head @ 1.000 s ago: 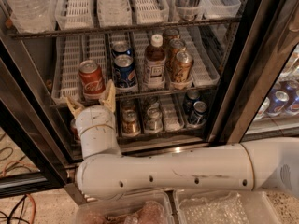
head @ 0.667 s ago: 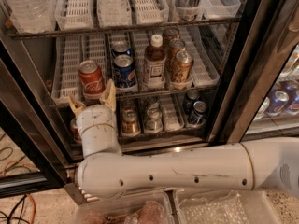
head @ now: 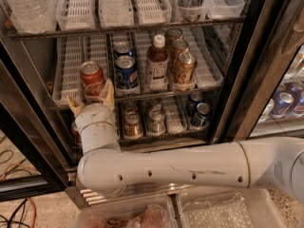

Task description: Pick coke can from middle shelf of fridge

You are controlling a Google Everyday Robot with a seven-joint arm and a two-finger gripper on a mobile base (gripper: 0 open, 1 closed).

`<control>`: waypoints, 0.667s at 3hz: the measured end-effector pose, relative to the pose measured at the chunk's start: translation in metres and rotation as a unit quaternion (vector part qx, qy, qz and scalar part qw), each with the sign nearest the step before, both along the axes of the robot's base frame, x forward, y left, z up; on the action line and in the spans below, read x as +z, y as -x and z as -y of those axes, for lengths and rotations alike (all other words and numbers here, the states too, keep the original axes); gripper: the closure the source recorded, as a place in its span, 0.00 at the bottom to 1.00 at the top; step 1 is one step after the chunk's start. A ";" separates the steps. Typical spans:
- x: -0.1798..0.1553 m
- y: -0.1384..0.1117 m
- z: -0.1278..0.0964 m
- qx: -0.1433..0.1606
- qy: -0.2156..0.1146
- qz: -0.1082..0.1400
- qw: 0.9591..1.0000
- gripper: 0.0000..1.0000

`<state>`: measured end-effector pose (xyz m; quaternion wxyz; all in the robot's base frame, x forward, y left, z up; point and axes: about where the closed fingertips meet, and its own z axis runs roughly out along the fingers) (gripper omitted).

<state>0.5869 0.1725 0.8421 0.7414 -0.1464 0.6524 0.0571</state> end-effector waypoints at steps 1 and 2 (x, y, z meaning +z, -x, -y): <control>-0.001 -0.022 -0.016 0.016 0.005 -0.001 1.000 0.25; -0.002 -0.030 -0.018 0.017 0.007 -0.004 1.000 0.25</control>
Offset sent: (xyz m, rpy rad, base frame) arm 0.0347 0.0241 -0.0003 -0.0164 -0.0005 0.0488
